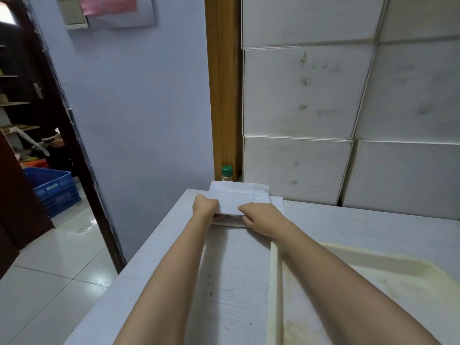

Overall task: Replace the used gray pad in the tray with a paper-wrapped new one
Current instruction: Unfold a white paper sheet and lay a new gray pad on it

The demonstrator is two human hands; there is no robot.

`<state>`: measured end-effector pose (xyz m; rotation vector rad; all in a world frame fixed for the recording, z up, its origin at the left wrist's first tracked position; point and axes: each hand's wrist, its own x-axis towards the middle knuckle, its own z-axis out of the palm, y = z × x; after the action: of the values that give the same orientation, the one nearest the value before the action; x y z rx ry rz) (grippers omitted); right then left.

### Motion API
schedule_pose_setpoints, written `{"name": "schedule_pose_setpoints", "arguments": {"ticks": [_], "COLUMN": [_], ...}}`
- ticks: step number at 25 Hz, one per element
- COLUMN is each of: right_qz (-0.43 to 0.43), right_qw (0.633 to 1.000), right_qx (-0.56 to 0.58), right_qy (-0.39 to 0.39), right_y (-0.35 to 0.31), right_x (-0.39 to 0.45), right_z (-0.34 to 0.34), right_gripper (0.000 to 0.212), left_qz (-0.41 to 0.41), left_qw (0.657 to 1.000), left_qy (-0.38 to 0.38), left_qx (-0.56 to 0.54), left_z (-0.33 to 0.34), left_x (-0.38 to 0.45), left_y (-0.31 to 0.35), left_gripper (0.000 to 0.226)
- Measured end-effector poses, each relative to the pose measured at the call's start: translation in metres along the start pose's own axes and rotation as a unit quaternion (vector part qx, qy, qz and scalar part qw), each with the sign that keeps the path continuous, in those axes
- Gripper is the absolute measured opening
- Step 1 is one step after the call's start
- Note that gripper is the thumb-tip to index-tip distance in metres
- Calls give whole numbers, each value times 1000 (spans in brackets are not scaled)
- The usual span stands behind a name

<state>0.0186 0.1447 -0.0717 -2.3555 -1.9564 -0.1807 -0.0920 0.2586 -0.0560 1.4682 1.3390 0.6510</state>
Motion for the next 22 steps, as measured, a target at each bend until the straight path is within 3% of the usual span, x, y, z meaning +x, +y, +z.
{"name": "schedule_pose_setpoints", "arguments": {"ticks": [3, 5, 8, 11, 15, 18, 20, 22], "right_qz": [21, 56, 59, 57, 47, 78, 119, 156], "right_qw": [996, 992, 984, 974, 965, 949, 944, 927], "right_qx": [-83, -112, -144, -183, -204, -235, -220, -223], "right_qy": [4, 23, 88, 122, 159, 198, 214, 257], "right_y": [-1, -2, -2, -8, -1, 0, -7, -15], "right_x": [-2, -4, -9, -27, -66, -105, -137, -175], "right_z": [-1, -10, -25, -41, -62, -86, -97, -105], "right_gripper": [39, 39, 33, 48, 52, 54, 57, 60], "left_qz": [-81, -89, -99, -93, -97, 8, 66, 43], "left_qw": [972, 961, 962, 963, 967, 993, 983, 967], "left_qy": [-66, -94, -114, -140, -169, -109, -121, -156], "left_qx": [-208, -245, -229, -209, -166, -52, -120, -195], "left_z": [-6, -12, -24, -32, -32, -21, -13, -6], "left_x": [-11, -19, -34, -55, -101, -144, -168, -200], "left_y": [0, -1, 1, 3, 13, 27, 34, 34], "left_gripper": [30, 23, 18, 20, 37, 32, 42, 47]}}
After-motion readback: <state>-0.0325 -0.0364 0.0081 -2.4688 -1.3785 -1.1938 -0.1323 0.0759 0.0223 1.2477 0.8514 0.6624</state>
